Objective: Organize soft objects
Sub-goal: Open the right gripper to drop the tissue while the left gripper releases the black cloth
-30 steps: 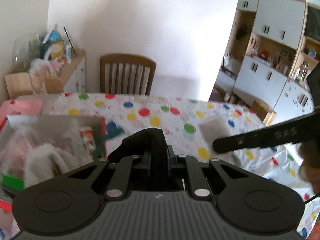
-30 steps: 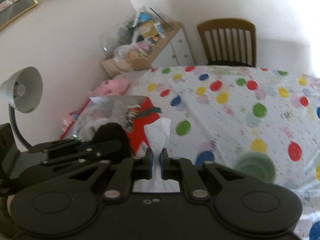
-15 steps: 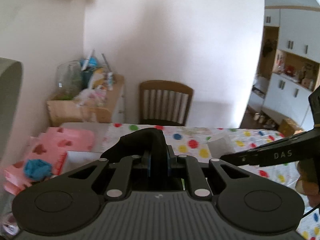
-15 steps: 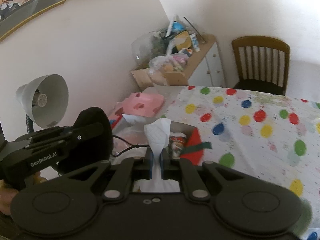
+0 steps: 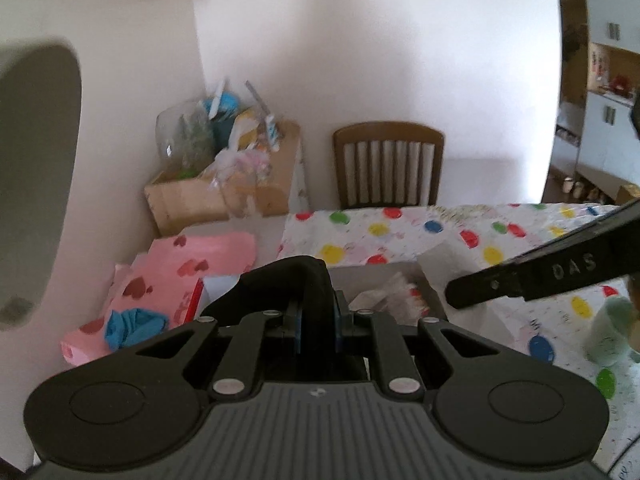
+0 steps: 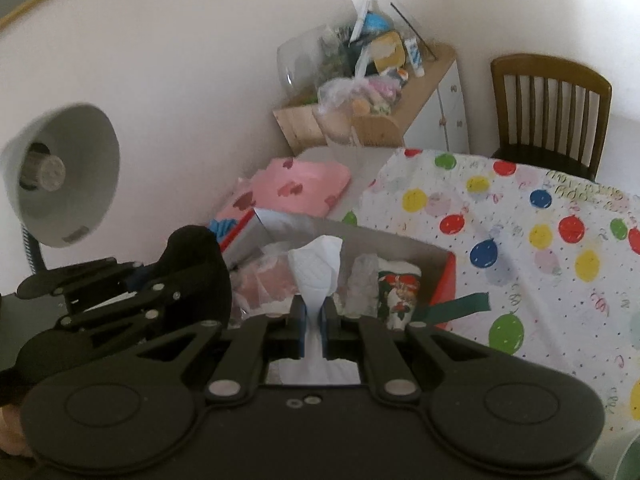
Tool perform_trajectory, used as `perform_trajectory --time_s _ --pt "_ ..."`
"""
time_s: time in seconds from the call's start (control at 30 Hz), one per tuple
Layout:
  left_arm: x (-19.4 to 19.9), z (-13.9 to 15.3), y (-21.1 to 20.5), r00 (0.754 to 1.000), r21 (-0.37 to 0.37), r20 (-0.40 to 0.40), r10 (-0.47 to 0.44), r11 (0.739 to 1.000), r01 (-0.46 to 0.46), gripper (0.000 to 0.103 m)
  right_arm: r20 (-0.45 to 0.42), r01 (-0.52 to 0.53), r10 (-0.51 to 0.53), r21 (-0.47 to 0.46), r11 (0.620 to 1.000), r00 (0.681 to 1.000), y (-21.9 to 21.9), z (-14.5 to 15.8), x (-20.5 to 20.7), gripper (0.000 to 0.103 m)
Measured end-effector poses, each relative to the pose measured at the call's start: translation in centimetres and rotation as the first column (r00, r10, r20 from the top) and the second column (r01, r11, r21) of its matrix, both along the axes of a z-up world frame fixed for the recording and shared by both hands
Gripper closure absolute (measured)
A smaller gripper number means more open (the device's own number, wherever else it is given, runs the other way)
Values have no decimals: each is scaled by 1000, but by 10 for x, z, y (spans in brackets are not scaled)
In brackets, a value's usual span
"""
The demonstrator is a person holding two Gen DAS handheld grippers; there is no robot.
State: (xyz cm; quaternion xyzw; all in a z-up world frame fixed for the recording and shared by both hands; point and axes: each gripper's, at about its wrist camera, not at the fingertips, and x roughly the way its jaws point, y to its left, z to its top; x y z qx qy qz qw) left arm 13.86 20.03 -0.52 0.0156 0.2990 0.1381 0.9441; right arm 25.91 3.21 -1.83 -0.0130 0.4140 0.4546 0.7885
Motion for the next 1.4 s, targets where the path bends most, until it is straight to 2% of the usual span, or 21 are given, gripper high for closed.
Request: perform_trajectory --time_s 0.17,0.53,0.77,0.83,0.9,1.0,1.03,1.1,1.13,1.17,1.23,1.4 --pt "7 -22 24 997 -85 -39 60 994 -64 90 -3 -11 11 -46 999 1000 15 -16 -3 97" --pt "14 -56 45 989 -185 -92 114 974 -129 90 -14 5 -6 -92 996 1000 32 -45 0 95" --pt "20 -71 52 981 -240 -142 130 957 -162 90 -38 22 -27 -126 992 999 34 -53 2 81" --pt "18 -70 53 982 -250 -133 131 955 -162 89 -41 18 -23 -121 992 999 31 -50 1 75" --pt "17 -68 53 982 -248 -137 132 955 -163 88 -28 25 -28 -112 993 999 25 -45 0 62" --pt "14 -65 51 983 -251 -130 130 955 -160 78 -25 24 -27 -91 996 999 15 -37 -3 60" --pt "13 -65 50 984 -250 -126 129 955 -157 70 -21 23 -25 -85 996 999 12 -34 -4 59" --pt "8 -62 47 985 -250 -113 128 956 -153 48 -8 22 -23 -79 997 1000 7 -30 -6 48" --pt "6 -61 46 986 -247 -102 130 957 -151 32 1 22 -22 -74 997 1000 5 -28 -8 47" --pt "2 -59 44 988 -242 -85 132 959 -149 28 7 19 -18 -71 997 1000 2 -26 -9 45" --pt "-4 -53 40 990 -235 -46 130 962 -137 28 18 14 -13 -61 998 1000 -3 -22 -13 38" --pt "-14 -41 32 991 -249 -29 132 959 -135 27 55 2 -1 -25 1000 998 -17 -9 -24 27"
